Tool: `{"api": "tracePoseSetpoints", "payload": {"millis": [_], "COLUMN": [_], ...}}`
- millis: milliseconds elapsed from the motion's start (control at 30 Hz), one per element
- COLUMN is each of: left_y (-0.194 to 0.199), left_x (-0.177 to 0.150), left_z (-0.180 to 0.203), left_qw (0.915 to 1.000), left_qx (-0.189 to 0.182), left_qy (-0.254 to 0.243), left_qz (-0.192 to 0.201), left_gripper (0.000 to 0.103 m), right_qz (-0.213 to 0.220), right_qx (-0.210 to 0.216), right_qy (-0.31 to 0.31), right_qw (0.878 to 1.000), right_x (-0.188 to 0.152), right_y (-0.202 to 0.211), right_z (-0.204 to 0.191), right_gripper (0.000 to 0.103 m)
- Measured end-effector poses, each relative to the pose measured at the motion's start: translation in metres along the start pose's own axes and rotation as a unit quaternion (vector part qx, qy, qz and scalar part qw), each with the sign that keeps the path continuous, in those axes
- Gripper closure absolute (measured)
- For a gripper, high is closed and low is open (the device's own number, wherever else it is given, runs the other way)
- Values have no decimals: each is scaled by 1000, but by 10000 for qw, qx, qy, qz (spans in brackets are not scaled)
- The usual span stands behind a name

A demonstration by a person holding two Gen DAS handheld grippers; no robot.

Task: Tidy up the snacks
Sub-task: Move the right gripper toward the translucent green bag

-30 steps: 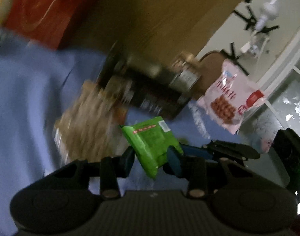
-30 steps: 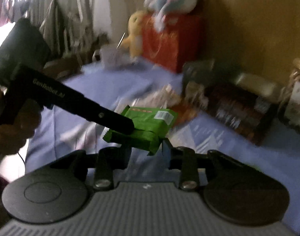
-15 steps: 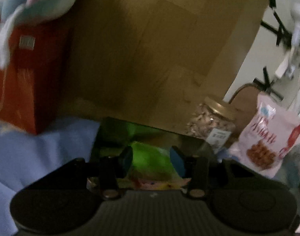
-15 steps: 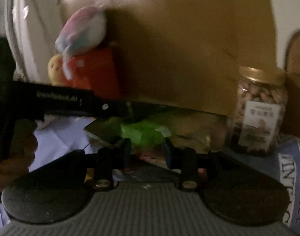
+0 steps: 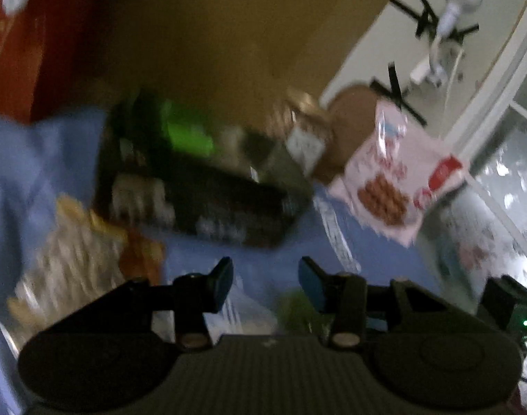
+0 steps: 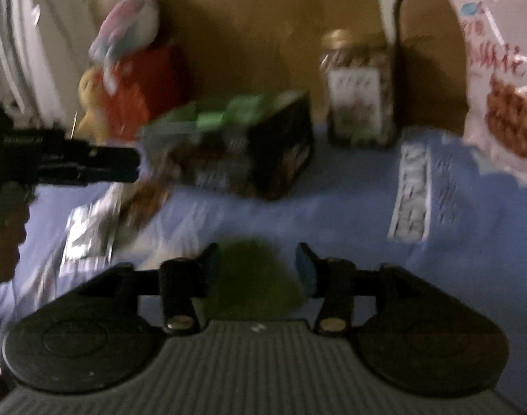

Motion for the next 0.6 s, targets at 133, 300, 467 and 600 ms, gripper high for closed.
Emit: {"api": "tracePoseSetpoints", "payload": {"millis": [133,300,467,600], "left_y": [-14,6,29,23], "left_x": [-21,-33,-36,-28], "left_z": [5,0,-18,-16], "left_qw": [9994,9997,9994,9996], "left_qx": [5,0,155,39], "left_qy": [62,136,299,257], "left_qz": [-338,-209,-53,-135], "left_gripper": [60,60,56,54], "right_qz": [-60,-112,-216,-23], "right_qx": [-578,-487,-2,302], "right_qy": [713,1288,1512,844], "right_qw": [9958,9904,9883,9960], "right_x": [-20,-17,-24,-21], "right_y": [-14,-23,-20,1], "right_z": [-26,-57,-81,-69], "right_gripper": [37,98,100,99]}}
Point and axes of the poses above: each gripper's, at about its wrist camera, not at the fingertips, and y roughly against the way its jaws point, z to its right, x to its top, the point moved 4 cm from there along -y, roughly the way its jaws point, and after that the axes turned 7 degrees about -z, right-handed, at the moved point
